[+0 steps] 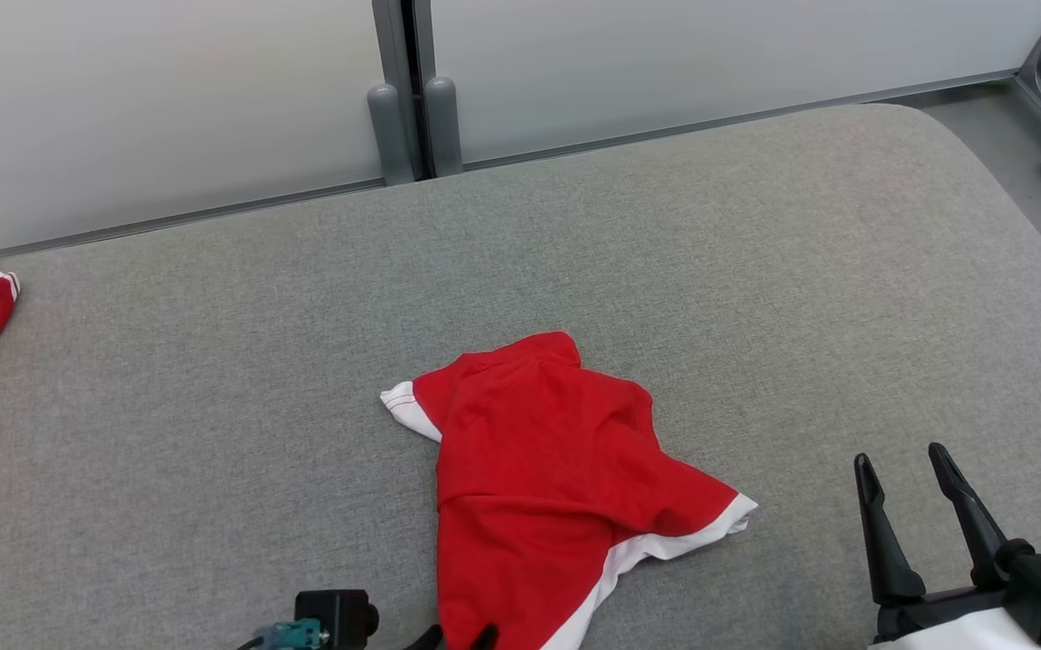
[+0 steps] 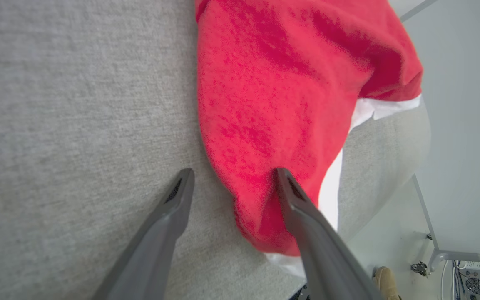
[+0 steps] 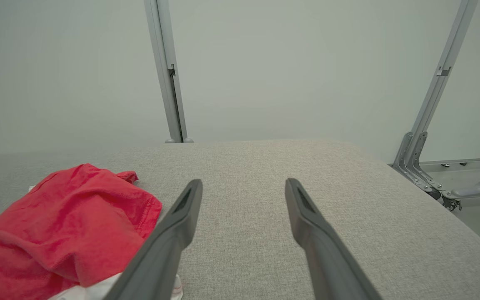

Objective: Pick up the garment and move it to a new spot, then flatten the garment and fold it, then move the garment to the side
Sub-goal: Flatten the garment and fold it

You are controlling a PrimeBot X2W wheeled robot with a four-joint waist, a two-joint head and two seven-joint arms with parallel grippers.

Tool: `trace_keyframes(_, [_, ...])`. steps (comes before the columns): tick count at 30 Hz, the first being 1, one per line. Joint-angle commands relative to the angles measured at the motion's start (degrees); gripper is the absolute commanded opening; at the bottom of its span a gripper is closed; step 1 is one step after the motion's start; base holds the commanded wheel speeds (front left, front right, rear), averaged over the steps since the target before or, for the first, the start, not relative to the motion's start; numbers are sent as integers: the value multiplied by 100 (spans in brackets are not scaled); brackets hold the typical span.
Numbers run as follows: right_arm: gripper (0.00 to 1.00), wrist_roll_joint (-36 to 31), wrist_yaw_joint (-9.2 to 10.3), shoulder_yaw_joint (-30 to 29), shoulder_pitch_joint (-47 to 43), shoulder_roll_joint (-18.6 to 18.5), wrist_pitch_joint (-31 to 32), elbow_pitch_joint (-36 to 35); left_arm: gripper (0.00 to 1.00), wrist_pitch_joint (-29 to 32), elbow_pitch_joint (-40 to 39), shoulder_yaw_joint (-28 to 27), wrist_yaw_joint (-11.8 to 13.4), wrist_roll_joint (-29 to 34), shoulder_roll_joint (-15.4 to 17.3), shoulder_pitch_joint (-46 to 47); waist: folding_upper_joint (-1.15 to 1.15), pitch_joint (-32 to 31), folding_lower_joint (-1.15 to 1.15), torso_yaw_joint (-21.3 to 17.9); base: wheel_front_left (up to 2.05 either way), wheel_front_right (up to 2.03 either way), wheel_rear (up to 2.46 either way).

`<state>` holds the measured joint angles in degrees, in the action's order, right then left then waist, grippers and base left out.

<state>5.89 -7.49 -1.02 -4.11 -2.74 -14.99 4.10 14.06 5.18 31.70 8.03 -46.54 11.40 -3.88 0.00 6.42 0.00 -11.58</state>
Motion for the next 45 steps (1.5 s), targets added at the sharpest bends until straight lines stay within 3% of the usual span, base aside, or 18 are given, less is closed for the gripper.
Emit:
trace_keyframes(1, [100, -47, -1, 5, 16, -28, -30, -15, 100, 23, 79, 19, -44, -25, 7, 107, 0, 4, 0, -7, 0, 0, 0])
trace_keyframes(3, [100, -42, -1, 24, 38, -28, -30, 2, 97, 39, 283, 135, -168, -2, -52, 188, 0, 18, 0, -26, 0, 0, 0])
trace_keyframes(4, [100, -32, -1, 27, 50, -29, -30, 10, 12, -18, 391, 127, -178, 3, -97, 223, 0, 20, 0, -36, 0, 0, 0])
trace_keyframes(5, [100, -21, -1, 29, 52, -29, -30, 16, 0, -90, 491, 136, -190, 89, -94, 296, 0, 18, 0, -46, 0, 0, 0])
trace_keyframes(11, [100, 32, -1, -36, -56, -28, -30, 10, 0, -412, 638, -96, -51, 233, 45, 457, 0, 7, 0, -10, 0, 0, 0])
trace_keyframes(22, [100, 91, -1, -49, -74, -28, -30, 46, 0, -101, -150, -439, 313, 596, 1126, 415, 0, -34, 0, 266, 0, 0, 0])
trace_keyframes(26, [100, 114, -1, -2, -23, -28, -30, 68, 0, 96, -388, -406, 412, 695, 1263, 510, 0, 3, 0, 314, 0, 0, 0])
trace_keyframes(28, [100, 119, -1, 22, -5, -28, -30, 82, 100, 71, -374, -377, 491, 738, 1201, 546, 0, 14, 0, 306, 0, 0, 0])
trace_keyframes(34, [100, 50, -1, 4, -40, -29, -30, 80, 100, -375, -173, -416, 777, 982, 1061, 385, 0, -35, 0, 255, 0, 0, 0])
trace_keyframes(41, [100, -183, -1, -211, -138, -27, -30, -158, 100, -2416, -142, -1055, 1182, 1335, 930, -214, 0, -331, 0, 336, 0, 0, 0])
trace_keyframes(45, [100, -280, -1, -355, -259, -39, -30, -190, 100, -2888, -106, -1435, 1282, 1523, 815, -581, 0, -561, 0, 509, 0, 0, 0])
